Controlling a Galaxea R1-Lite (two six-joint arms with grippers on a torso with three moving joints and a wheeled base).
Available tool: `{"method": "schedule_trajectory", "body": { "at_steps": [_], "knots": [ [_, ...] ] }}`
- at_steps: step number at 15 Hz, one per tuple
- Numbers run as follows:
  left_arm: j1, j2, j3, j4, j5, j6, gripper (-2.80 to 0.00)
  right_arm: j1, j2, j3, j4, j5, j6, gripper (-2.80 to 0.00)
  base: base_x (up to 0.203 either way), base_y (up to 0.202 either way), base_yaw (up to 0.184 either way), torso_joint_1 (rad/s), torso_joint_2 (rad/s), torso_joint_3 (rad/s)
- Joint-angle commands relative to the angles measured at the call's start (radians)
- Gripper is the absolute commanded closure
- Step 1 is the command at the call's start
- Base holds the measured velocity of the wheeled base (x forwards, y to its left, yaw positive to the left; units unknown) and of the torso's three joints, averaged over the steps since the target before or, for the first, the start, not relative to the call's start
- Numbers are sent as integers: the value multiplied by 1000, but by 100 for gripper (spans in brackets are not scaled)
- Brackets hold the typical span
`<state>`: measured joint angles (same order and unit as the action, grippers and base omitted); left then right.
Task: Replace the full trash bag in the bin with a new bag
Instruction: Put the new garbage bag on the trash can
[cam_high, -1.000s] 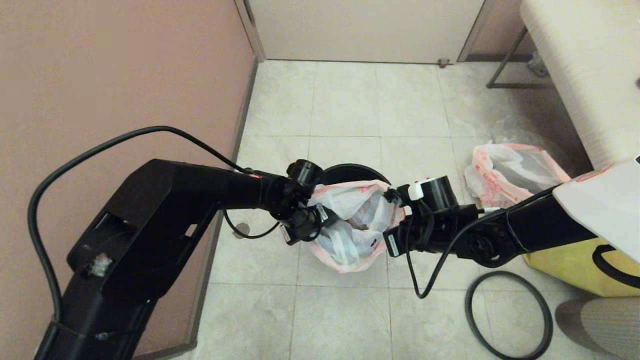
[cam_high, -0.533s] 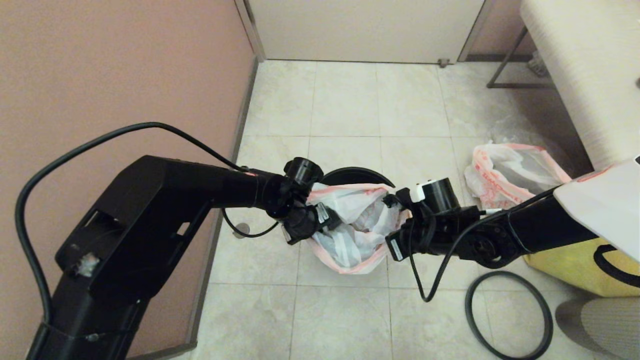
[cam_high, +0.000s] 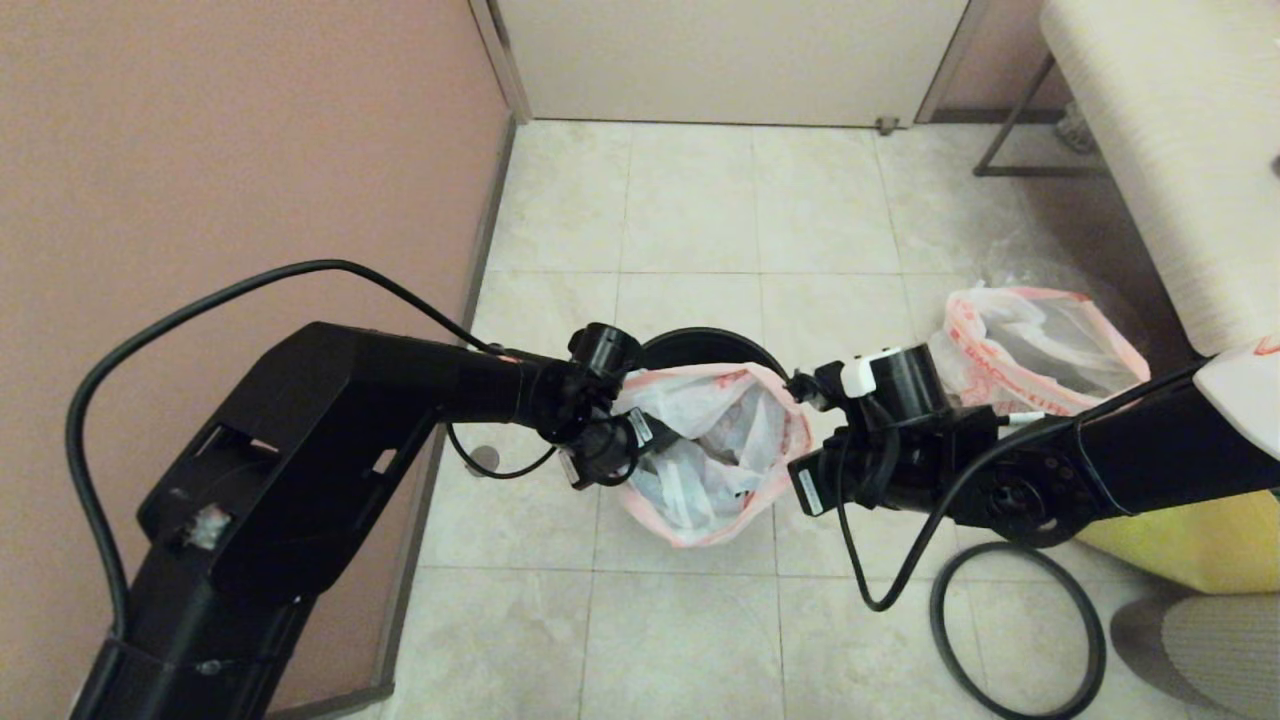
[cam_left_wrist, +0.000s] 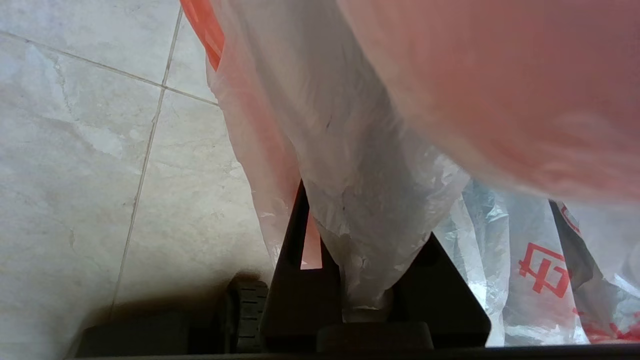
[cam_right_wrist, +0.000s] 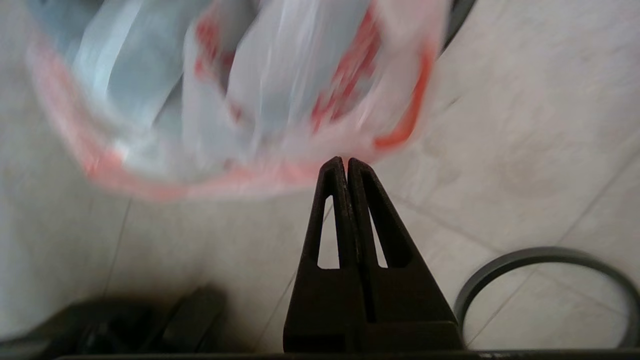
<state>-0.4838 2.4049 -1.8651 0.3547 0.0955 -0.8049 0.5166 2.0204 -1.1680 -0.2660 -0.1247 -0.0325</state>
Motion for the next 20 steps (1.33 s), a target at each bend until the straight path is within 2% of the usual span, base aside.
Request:
{"method": "schedule_trajectory", "body": {
  "at_steps": [1,4,8,11,12,16,20],
  "knots": [
    [-1,3,1,3,1,-5,0,-5,16,-32,-4,-7,-4,0,0,0,0,0,0,0],
    [1,2,0,2,1,-5,0,-6,46,-102,-3,-9,-8,0,0,0,0,0,0,0],
    [1,2,0,1,1,-5,0,-35,55,-113,-4,-11,-32,0,0,0,0,0,0,0],
    [1,3,0,1,1,-4,0,-34,24,-73,-3,-75,-37,0,0,0,0,0,0,0],
    [-1,3,0,1,1,-4,0,-28,10,-37,-13,-83,-39,-280,0,0,0,0,0,0],
    [-1,2,0,1,3,-4,0,-32,56,-30,-86,-82,-35,-280,0,0,0,0,0,0],
    [-1,5,0,1,3,-4,0,-40,152,-150,-122,-78,-37,-280,0,0,0,0,0,0]
  ]
}}
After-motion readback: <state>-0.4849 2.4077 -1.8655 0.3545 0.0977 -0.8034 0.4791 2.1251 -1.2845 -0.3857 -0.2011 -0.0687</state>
